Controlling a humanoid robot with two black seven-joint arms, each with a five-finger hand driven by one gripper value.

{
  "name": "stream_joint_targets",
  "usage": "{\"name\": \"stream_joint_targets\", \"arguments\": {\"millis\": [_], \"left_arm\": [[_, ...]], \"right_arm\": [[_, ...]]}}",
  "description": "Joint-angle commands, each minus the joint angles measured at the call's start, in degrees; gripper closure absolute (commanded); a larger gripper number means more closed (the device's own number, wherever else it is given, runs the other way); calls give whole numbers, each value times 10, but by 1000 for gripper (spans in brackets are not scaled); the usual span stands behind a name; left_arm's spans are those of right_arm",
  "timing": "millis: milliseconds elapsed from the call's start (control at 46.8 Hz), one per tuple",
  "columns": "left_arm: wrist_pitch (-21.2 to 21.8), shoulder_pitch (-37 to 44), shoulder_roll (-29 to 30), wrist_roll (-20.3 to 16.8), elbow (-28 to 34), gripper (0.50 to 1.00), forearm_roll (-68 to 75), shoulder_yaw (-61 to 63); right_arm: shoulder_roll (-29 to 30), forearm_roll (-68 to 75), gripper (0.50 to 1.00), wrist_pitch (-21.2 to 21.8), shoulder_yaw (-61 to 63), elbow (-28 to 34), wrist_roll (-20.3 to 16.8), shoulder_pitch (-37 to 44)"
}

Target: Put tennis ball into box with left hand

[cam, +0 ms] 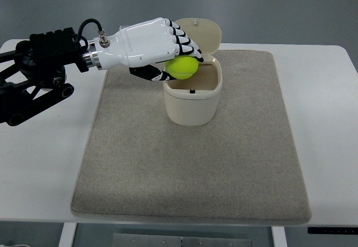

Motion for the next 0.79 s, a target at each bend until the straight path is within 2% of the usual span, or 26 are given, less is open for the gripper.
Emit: {"name": "stream_joint_targets", "arguments": {"millis": [0, 43, 64, 128, 150, 321, 385, 406, 577, 641, 770], "left_arm": [[0, -3, -9, 0, 6, 1000, 0, 0], [0, -4, -13, 0, 7, 1000, 0, 0], [0, -4, -14, 0, 8, 984, 0, 0], [0, -5, -15, 0, 9, 802, -1, 0], [1, -4, -15, 1, 10, 772, -2, 0], [1, -2, -15, 1, 10, 722, -2, 5], [1, -3, -15, 1, 10, 645, -4, 11], [1, -3, -15, 1, 10, 637, -4, 11], [1, -3, -15, 1, 8, 609, -6, 12], [1, -1, -15, 1, 4, 562, -7, 12], [1, 1, 0, 1, -4, 546, -8, 16]], "right_arm": [[0, 0, 599, 0, 0, 0, 0, 0], [0, 0, 599, 0, 0, 0, 0, 0], [0, 0, 599, 0, 0, 0, 0, 0], [0, 0, 599, 0, 0, 0, 0, 1], [0, 0, 599, 0, 0, 0, 0, 0], [0, 0, 599, 0, 0, 0, 0, 0], [0, 0, 599, 0, 0, 0, 0, 0], [0, 0, 599, 0, 0, 0, 0, 0], [0, 0, 599, 0, 0, 0, 0, 1], [0, 0, 599, 0, 0, 0, 0, 0], [0, 0, 599, 0, 0, 0, 0, 1]]}}
